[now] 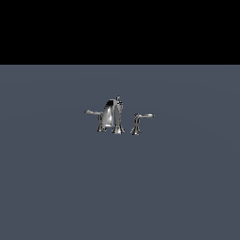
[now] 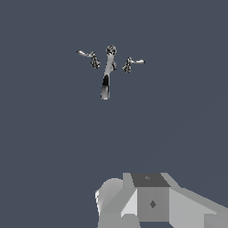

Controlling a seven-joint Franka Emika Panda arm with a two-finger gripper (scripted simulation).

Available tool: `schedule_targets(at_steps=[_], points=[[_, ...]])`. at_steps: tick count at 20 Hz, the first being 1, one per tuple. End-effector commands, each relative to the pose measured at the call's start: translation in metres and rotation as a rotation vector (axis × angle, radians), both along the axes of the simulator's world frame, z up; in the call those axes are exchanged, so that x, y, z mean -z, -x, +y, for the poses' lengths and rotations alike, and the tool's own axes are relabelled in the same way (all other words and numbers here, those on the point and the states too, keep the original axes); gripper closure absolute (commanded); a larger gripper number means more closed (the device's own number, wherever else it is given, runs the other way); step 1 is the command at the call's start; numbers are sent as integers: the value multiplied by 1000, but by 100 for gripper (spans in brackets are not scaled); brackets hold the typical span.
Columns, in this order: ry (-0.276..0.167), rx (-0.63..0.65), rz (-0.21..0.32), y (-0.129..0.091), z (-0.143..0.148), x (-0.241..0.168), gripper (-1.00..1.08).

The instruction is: Turn on the faucet by rotating a designated handle.

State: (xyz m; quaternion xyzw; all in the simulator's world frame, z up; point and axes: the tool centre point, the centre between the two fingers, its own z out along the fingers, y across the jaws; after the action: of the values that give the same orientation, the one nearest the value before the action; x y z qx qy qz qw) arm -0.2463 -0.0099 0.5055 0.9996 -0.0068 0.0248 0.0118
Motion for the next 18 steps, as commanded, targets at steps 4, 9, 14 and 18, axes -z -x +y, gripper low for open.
schedule_targets(at_steps=[4, 9, 14, 18], points=[[0, 5, 0, -1, 1, 1, 108], [-2, 38, 0, -8, 4, 9, 108], [-4, 102, 1, -21, 11, 25, 108], [-8, 175, 2, -37, 17, 43, 108]])
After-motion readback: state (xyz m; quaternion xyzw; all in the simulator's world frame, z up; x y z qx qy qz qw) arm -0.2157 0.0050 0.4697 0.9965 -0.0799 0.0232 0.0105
